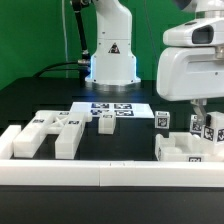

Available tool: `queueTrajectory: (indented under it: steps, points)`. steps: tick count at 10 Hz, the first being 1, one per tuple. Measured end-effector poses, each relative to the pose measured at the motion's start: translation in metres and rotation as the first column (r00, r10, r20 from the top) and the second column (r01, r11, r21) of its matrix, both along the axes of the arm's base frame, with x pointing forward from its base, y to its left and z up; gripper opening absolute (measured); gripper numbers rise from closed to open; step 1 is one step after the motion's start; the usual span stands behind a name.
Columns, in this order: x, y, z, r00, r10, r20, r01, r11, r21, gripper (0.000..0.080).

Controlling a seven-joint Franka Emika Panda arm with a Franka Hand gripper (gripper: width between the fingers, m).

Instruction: Assemble chair

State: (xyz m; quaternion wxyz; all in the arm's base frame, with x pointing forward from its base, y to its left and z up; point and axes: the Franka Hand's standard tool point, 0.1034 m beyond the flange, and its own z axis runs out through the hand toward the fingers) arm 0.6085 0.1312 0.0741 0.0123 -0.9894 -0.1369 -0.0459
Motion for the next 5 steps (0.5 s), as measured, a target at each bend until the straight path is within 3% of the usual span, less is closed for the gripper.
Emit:
queueTrajectory:
  steps: [1,5]
  points:
    - [0.0001,-0.0005,0.0,1.0,-0.001,0.0,0.001,1.0,0.0,0.0288]
    - [0.0001,-0.0006,0.0,0.998,-0.065,-0.003,0.065,0.998,0.007,0.0288]
